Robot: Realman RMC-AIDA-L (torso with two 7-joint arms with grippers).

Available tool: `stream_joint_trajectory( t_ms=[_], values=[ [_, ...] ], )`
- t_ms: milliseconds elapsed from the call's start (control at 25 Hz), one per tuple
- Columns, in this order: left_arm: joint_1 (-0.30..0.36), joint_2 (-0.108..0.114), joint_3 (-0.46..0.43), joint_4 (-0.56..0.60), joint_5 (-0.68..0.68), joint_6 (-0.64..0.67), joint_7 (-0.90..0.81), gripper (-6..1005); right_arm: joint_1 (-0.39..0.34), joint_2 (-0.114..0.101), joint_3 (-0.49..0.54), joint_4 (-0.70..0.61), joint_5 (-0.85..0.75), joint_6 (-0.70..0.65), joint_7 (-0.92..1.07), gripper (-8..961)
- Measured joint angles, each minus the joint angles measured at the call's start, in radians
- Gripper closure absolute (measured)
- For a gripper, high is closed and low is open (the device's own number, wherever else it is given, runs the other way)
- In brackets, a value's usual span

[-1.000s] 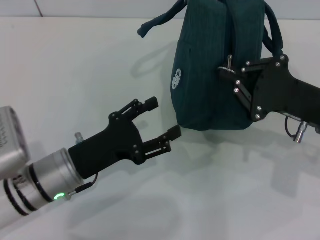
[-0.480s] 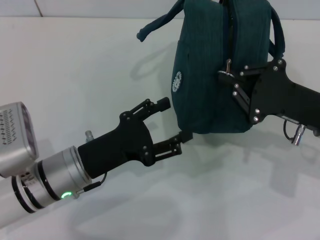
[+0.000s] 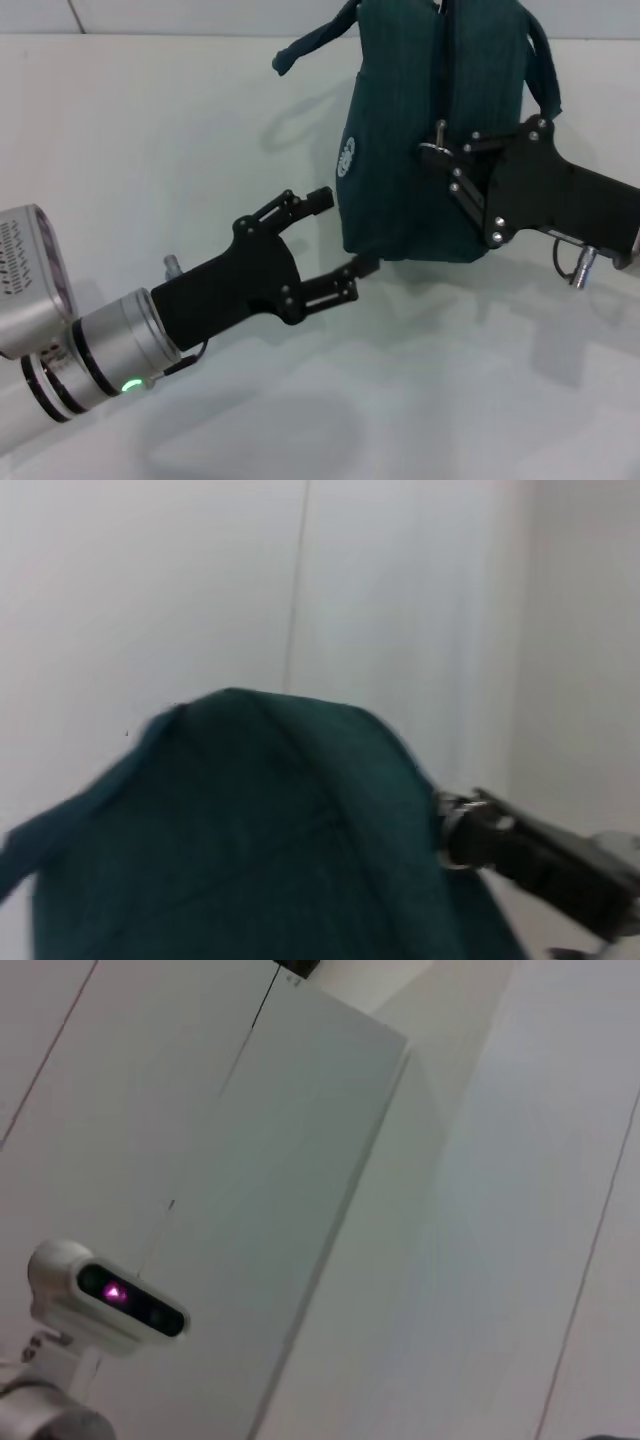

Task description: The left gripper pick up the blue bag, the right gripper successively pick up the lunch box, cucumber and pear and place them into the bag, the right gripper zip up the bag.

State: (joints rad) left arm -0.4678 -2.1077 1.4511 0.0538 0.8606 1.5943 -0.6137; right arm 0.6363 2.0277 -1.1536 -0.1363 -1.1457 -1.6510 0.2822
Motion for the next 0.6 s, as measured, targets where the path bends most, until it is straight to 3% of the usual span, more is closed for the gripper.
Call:
stream_joint_trajectory(
  t_ms=[600],
  values=[
    [0.004,0.000,0.003,-0.003,-0.068,-0.106,0.016,139,0.024,0.000,0.000,0.032,0.000,-0.026,0.014,939]
  ],
)
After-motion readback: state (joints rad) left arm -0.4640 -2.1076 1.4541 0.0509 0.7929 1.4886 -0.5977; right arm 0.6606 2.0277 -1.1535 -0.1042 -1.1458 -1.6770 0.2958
